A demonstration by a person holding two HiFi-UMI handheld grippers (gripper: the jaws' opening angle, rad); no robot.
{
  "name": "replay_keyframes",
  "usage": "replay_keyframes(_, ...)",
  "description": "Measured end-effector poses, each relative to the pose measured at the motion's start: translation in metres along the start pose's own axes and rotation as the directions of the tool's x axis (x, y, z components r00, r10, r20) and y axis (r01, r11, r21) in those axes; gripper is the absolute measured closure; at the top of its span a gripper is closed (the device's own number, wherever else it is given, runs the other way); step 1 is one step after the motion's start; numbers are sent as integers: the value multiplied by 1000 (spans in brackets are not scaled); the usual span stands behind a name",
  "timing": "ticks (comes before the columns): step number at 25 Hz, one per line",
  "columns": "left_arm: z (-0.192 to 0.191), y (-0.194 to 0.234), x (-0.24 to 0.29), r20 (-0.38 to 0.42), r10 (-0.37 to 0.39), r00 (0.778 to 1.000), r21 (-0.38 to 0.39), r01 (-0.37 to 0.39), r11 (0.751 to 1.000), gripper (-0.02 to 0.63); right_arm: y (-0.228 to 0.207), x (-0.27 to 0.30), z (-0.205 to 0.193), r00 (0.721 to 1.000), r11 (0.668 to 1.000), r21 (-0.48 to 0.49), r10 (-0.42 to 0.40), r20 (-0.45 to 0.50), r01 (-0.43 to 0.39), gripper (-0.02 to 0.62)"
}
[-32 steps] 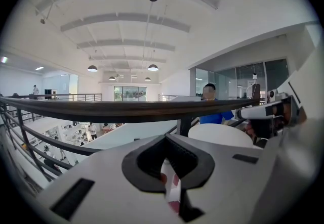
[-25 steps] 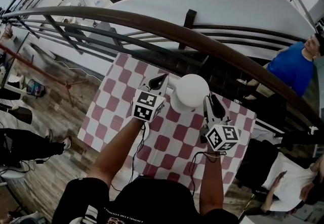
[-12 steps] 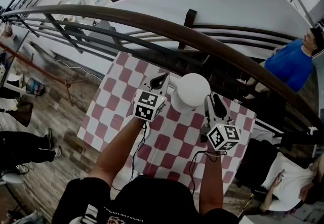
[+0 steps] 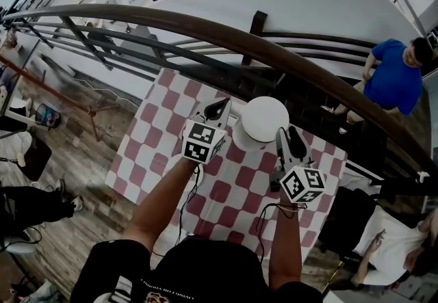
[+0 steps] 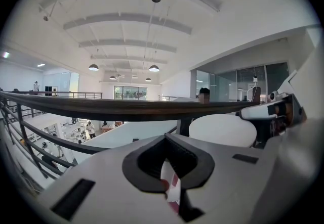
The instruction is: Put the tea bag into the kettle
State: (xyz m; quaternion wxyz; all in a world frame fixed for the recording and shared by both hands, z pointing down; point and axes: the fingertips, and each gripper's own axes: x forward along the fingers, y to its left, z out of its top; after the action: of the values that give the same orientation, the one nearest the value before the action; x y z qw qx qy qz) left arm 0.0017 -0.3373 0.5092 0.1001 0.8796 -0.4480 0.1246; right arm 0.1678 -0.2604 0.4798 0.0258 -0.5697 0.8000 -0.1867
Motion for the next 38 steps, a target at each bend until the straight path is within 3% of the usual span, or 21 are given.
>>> replay_keyframes(8,1,0,0,4,5,1000,-3,-4,1000,609,9,4,6,1000,1000,10,19,9,-19,453)
replay_keyframes(16,2,-1,-1,-5,11,1000,13,-11,1000,609,34,8,39,996,997,-52,59,74,-56,453)
replay_keyframes(27,5,-4,-2,-12,22,1000,45,-21,999,607,111,37,83,966,960,-178,235,110,-214,453)
replay_keyframes(38,4,-3,-2,-14,18,1000,40,-18,999,607,96,28,79,968,966,-150,227,112,-209,453)
